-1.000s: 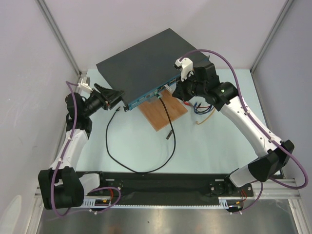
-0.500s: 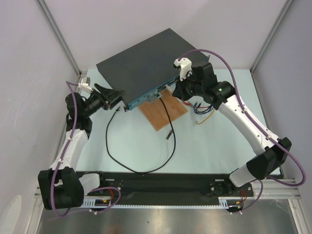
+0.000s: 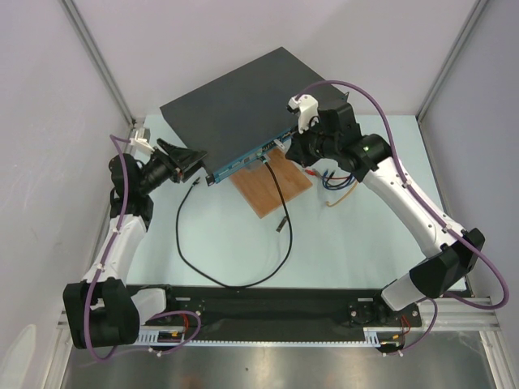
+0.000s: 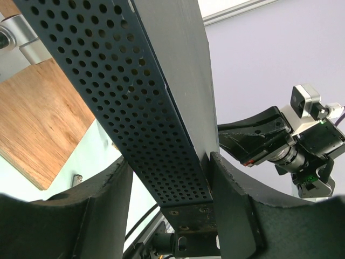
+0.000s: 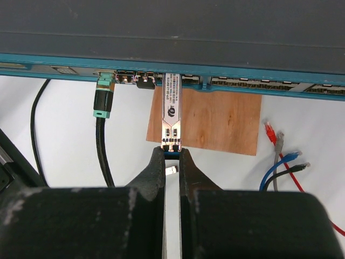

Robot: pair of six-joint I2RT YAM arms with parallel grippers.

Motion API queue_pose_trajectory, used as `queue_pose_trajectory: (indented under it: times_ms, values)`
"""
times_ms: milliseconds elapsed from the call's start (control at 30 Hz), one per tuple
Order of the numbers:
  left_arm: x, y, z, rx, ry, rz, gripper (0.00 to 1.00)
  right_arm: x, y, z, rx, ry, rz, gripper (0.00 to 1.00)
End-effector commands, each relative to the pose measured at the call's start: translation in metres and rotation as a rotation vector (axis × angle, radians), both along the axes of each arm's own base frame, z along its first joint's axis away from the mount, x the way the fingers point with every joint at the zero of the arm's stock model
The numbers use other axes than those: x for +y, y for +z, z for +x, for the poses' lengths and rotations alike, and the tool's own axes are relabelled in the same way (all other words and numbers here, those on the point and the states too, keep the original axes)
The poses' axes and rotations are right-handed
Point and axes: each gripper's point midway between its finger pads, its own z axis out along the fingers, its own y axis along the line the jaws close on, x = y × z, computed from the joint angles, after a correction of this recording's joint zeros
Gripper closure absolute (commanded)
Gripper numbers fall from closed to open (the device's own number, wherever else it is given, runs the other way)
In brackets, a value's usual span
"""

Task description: Insert the plug into the switch port

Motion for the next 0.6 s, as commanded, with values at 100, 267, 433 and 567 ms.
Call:
queue_pose_trajectory:
  times_ms: [100, 267, 433, 567]
  values:
    - [-0.0153, 0.018, 0.0026, -0.135, -0.026, 0.066, 0.99, 0.0135, 0.0292, 0.0058, -0.084, 0.02, 0.051, 1.0]
    - [-0.0148, 0.0186, 0.0021, -0.138, -0.024, 0.066, 1.0, 0.017, 0.0295, 0.0032, -0.088, 0.032, 0.049, 1.0]
    - [-0.015, 0.0199, 0.0027, -0.14, -0.026, 0.065, 1.0, 0.0176, 0.0281, 0.0027, -0.09, 0.033, 0.042, 1.0]
    - [-0.015, 0.02, 0.0026, -0.138, -0.026, 0.063, 1.0, 0.0144, 0.0237, 0.01, -0.091, 0.016, 0.029, 1.0]
